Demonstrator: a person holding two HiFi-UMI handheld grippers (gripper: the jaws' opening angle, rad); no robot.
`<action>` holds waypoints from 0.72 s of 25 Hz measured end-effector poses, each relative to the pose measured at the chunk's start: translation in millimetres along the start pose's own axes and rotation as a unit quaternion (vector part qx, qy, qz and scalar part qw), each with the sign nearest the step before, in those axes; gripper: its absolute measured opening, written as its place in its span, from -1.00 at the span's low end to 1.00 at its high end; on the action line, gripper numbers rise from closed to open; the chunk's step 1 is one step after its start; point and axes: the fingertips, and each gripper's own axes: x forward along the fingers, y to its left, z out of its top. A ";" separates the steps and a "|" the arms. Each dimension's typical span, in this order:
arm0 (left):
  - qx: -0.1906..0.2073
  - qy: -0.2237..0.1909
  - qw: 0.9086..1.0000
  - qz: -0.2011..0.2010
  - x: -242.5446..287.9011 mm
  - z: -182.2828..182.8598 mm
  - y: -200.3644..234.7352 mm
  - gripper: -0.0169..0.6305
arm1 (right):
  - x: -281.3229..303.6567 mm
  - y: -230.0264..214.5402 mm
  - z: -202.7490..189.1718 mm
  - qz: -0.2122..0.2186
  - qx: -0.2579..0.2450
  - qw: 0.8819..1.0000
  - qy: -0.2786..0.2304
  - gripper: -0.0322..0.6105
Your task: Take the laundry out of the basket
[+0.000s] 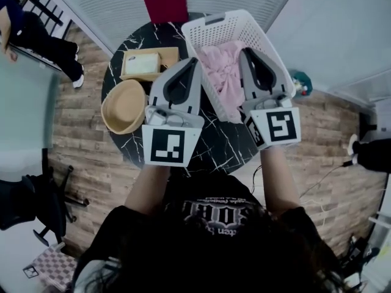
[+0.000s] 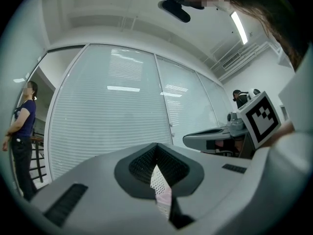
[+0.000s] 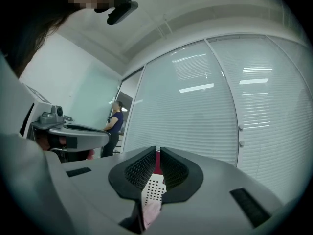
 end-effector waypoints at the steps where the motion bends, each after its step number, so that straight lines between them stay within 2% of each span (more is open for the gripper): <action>1: 0.001 0.001 1.000 0.003 3.0 -0.4 0.7 -0.95 | 4.6 -4.1 -2.5 0.006 0.001 1.000 0.006 -0.80; 3: 0.002 0.002 1.000 0.010 8.6 -1.9 1.6 -0.95 | 13.3 -12.5 -7.6 0.017 0.005 1.000 0.018 -0.80; 4: 0.001 0.003 1.000 0.014 11.1 -2.8 1.9 -0.95 | 17.6 -16.0 -10.6 0.025 0.007 0.999 0.025 -0.73; 5: 0.000 0.004 1.000 0.017 13.3 -3.9 2.4 -0.95 | 22.0 -18.7 -13.8 0.033 0.008 0.999 0.033 -0.58; 10: 0.001 0.008 0.999 0.034 21.8 -6.9 6.9 -0.95 | 42.6 -24.6 -28.8 0.071 0.008 0.996 0.062 -0.30; 15: 0.007 0.009 0.999 0.046 28.3 -5.9 10.9 -0.95 | 57.5 -28.3 -46.8 0.083 0.023 0.993 0.076 -0.18; 18: 0.007 0.007 0.999 0.054 32.0 -4.2 14.4 -0.95 | 66.2 -28.3 -73.3 0.093 0.031 0.989 0.110 -0.11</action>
